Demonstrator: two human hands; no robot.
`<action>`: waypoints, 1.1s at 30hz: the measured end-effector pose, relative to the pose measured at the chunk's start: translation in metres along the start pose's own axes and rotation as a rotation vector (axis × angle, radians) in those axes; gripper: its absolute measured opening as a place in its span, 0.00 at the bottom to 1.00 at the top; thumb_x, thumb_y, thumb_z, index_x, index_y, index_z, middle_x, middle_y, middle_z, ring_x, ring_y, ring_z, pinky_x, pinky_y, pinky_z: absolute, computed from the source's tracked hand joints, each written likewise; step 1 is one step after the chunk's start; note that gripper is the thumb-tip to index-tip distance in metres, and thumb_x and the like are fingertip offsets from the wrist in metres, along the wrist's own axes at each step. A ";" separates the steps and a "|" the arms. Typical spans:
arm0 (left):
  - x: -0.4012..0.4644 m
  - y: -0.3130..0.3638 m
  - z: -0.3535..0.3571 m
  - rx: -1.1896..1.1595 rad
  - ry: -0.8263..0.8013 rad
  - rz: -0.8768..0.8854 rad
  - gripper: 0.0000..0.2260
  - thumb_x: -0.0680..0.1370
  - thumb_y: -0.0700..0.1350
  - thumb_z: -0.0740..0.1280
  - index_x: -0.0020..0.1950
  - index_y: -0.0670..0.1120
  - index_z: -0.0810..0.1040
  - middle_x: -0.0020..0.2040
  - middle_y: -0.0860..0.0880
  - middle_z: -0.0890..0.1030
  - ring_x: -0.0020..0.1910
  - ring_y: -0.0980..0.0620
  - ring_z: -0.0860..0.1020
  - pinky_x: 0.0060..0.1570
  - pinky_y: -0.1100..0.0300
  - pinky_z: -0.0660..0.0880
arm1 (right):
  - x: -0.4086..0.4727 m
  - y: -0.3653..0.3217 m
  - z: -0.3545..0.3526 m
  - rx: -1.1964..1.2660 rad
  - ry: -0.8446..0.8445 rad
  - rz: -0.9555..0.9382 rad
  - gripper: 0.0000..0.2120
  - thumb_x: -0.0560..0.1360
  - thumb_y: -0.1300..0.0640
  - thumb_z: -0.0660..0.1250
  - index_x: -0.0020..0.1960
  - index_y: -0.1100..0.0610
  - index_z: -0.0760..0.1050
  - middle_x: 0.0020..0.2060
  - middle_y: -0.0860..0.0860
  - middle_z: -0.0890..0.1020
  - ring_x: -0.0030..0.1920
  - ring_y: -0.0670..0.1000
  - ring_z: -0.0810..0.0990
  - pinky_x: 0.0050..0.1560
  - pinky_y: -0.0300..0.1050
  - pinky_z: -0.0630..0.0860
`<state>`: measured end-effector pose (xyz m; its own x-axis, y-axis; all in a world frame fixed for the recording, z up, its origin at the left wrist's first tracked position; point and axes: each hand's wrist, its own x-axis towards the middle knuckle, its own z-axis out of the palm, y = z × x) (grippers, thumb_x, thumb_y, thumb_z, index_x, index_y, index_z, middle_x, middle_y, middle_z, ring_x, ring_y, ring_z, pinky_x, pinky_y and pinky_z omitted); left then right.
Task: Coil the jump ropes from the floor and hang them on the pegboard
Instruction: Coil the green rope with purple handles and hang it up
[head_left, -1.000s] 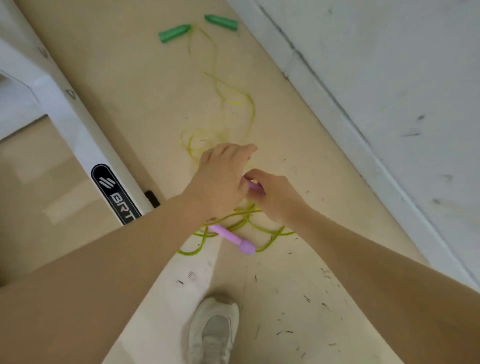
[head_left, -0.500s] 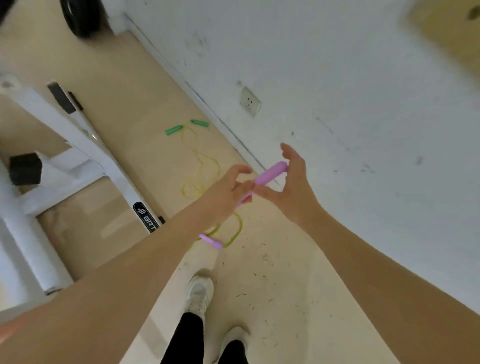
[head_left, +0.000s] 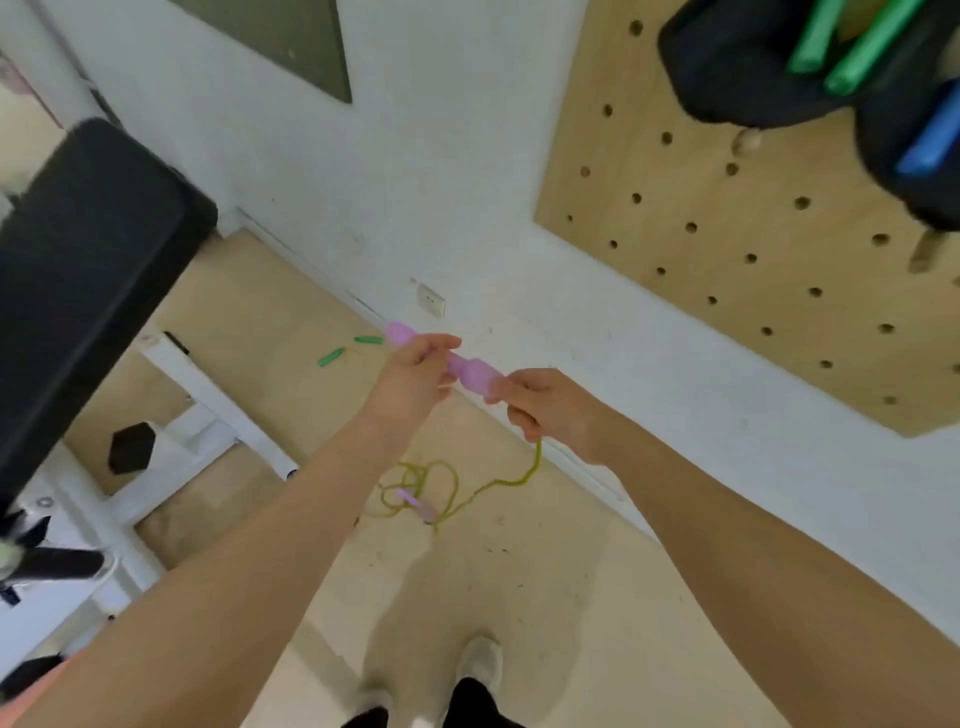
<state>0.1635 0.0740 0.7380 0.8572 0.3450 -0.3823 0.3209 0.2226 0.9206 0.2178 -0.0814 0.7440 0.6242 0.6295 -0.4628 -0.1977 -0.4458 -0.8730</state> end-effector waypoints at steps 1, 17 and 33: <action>-0.011 0.006 0.001 0.225 -0.036 -0.028 0.09 0.82 0.41 0.56 0.55 0.46 0.75 0.42 0.48 0.72 0.38 0.51 0.70 0.31 0.66 0.67 | -0.014 -0.006 -0.002 -0.046 0.068 0.000 0.15 0.79 0.50 0.60 0.42 0.61 0.74 0.25 0.48 0.66 0.25 0.46 0.63 0.33 0.41 0.61; -0.158 0.032 0.008 0.424 -0.639 0.421 0.12 0.75 0.50 0.67 0.40 0.42 0.76 0.27 0.54 0.71 0.26 0.56 0.67 0.26 0.66 0.63 | -0.191 -0.031 0.070 -0.026 0.376 -0.078 0.25 0.78 0.41 0.55 0.34 0.57 0.75 0.30 0.49 0.75 0.35 0.50 0.74 0.54 0.44 0.75; -0.261 0.017 0.069 0.500 -1.221 0.049 0.10 0.73 0.48 0.61 0.34 0.45 0.73 0.25 0.53 0.63 0.23 0.55 0.61 0.36 0.63 0.69 | -0.353 0.014 0.048 -0.166 0.737 -0.182 0.10 0.77 0.55 0.63 0.39 0.55 0.77 0.26 0.46 0.64 0.27 0.45 0.62 0.31 0.39 0.63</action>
<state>-0.0267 -0.0748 0.8588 0.5971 -0.7544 -0.2728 0.1671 -0.2157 0.9621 -0.0412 -0.2794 0.8877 0.9890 0.1420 -0.0416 0.0357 -0.5019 -0.8642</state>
